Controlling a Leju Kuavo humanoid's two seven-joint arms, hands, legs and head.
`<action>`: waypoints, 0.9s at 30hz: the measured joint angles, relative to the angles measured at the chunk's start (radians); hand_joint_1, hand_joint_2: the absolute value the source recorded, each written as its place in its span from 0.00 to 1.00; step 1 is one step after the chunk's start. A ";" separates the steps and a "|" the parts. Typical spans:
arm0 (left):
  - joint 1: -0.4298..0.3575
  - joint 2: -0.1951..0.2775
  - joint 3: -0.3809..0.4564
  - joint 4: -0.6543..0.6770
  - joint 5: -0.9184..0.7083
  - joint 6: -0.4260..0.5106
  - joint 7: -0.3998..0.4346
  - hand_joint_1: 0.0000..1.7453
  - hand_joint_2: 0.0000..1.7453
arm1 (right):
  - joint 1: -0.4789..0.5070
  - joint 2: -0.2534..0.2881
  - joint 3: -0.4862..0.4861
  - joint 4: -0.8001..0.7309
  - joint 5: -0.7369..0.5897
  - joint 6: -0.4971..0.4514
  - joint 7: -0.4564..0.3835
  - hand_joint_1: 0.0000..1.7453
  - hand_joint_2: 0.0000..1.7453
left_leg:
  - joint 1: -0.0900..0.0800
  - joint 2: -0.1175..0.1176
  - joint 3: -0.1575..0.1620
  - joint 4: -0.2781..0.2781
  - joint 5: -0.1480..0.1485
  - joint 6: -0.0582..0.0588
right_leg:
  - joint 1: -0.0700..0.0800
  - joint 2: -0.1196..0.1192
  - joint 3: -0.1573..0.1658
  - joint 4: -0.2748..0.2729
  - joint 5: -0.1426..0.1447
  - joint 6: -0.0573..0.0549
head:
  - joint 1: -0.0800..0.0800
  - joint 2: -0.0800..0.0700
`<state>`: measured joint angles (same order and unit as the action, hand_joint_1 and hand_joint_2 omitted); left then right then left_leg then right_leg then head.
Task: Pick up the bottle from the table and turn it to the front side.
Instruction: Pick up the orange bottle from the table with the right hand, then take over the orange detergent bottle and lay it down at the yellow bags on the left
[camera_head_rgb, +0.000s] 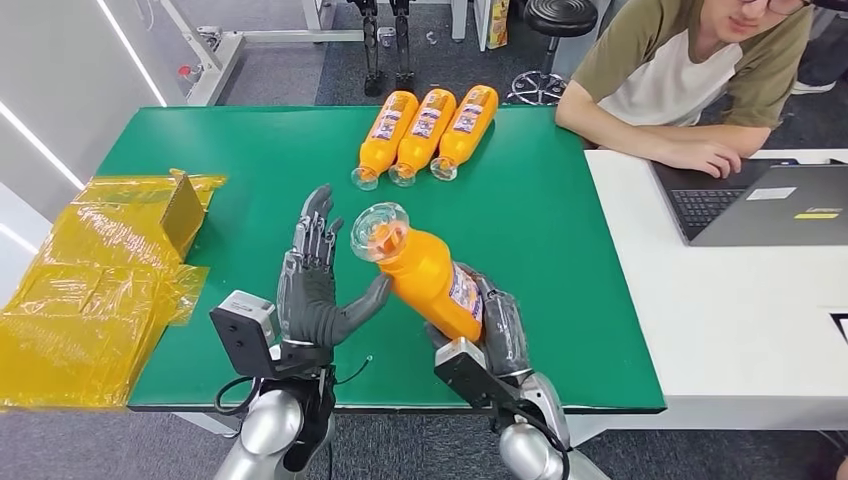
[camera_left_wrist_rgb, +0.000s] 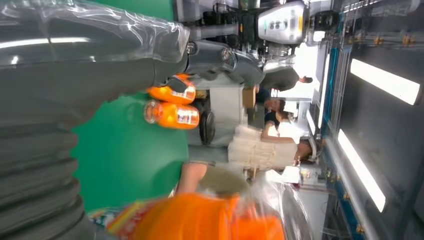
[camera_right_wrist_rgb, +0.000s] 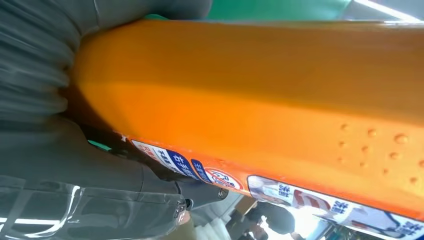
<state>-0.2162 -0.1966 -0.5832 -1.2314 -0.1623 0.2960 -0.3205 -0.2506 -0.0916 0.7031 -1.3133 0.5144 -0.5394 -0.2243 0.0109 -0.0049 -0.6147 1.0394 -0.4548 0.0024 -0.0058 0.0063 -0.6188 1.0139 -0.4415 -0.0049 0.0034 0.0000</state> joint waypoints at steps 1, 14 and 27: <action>-0.005 -0.001 -0.001 0.007 0.004 -0.001 -0.006 0.00 1.00 | 0.001 0.000 0.003 -0.003 0.014 0.009 0.004 1.00 1.00 | 0.000 0.000 0.000 0.000 0.000 0.000 | 0.000 0.000 0.000 0.000 0.000 0.000 | 0.000 0.000; -0.087 0.000 -0.016 0.144 0.144 0.012 -0.086 0.00 1.00 | -0.015 0.000 0.005 -0.008 0.128 0.114 0.061 0.99 1.00 | 0.000 0.001 0.000 0.000 0.000 0.000 | 0.000 0.001 0.000 0.000 0.000 0.000 | 0.000 0.000; -0.101 -0.005 -0.067 0.181 0.162 0.016 -0.066 0.00 1.00 | -0.038 0.002 0.001 0.017 0.314 0.184 0.084 0.97 1.00 | 0.000 0.000 -0.001 0.000 0.000 0.000 | 0.000 0.000 0.000 0.000 0.000 0.000 | 0.000 0.000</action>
<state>-0.3171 -0.2020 -0.6506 -1.0502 -0.0002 0.3119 -0.3866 -0.2889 -0.0892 0.7045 -1.2968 0.8284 -0.3552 -0.1408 0.0108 -0.0045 -0.6153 1.0393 -0.4550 0.0023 -0.0060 0.0067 -0.6192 1.0141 -0.4416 -0.0050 0.0034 0.0000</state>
